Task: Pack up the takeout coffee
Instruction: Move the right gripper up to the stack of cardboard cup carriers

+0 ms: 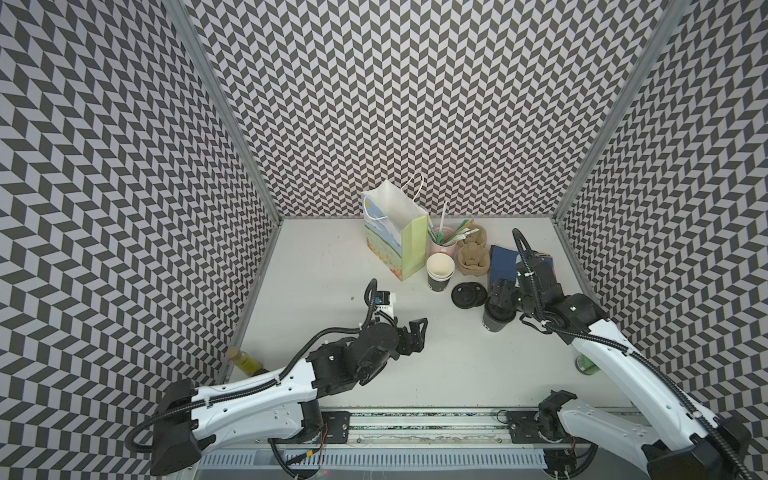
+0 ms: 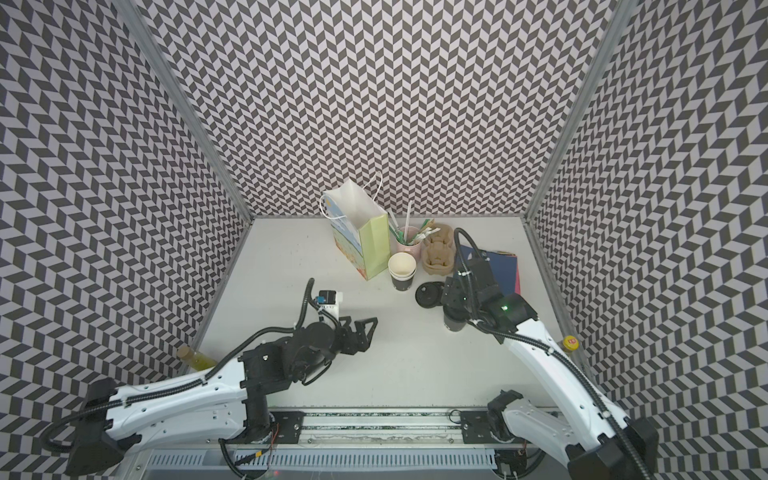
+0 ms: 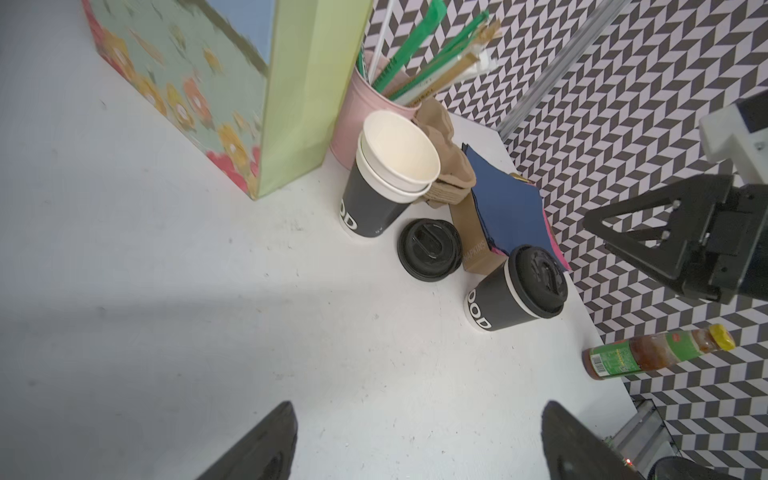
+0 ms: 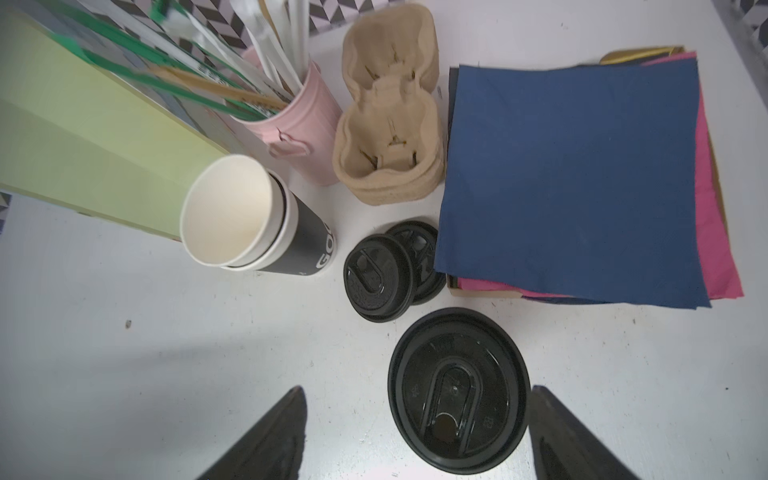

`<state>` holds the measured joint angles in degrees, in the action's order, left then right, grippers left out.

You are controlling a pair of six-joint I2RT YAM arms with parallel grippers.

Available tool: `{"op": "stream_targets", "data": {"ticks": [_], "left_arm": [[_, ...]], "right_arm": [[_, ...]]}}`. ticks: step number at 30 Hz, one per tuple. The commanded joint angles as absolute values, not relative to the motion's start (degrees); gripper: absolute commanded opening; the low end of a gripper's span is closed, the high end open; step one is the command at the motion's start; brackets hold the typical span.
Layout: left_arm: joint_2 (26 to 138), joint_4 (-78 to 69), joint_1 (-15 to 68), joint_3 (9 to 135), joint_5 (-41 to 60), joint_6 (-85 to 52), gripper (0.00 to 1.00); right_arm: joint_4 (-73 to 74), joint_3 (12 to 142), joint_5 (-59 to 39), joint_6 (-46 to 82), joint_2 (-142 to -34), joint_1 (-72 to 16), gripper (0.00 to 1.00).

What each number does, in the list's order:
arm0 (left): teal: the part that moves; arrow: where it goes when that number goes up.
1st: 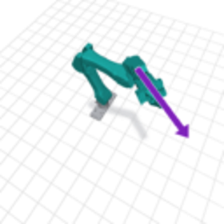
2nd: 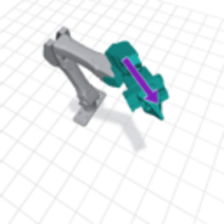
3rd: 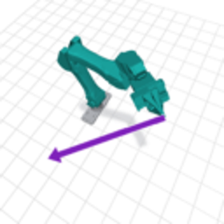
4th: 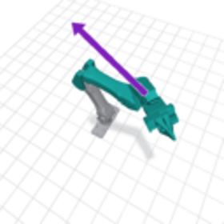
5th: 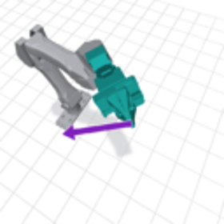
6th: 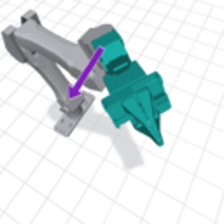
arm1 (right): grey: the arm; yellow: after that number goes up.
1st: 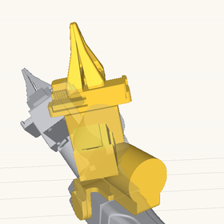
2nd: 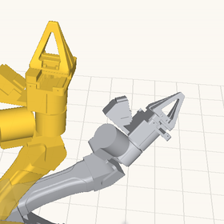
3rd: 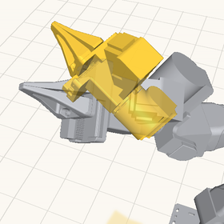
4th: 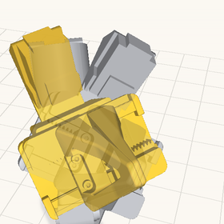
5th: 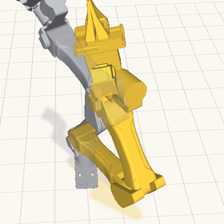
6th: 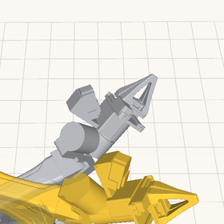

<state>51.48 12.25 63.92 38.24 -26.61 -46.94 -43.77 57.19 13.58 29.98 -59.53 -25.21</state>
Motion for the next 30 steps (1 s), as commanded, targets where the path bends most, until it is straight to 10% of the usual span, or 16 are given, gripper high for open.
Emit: {"op": "stream_targets", "data": {"ticks": [1,10,30], "left_arm": [[45.9,21.2,57.8,41.8,-27.4,-42.3,0.93],[42.7,33.6,44.5,57.6,-30.9,-27.0,0.96],[36.6,26.0,42.8,43.3,-35.7,-23.6,0.97]], "right_arm": [[-42.3,61.2,15.9,27.3,-60.9,-24.9,0.82],[-42.0,71.0,13.1,29.3,-74.7,-24.1,0.77],[-28.6,74.0,-14.1,36.6,-96.1,-7.1,0.57]]}}
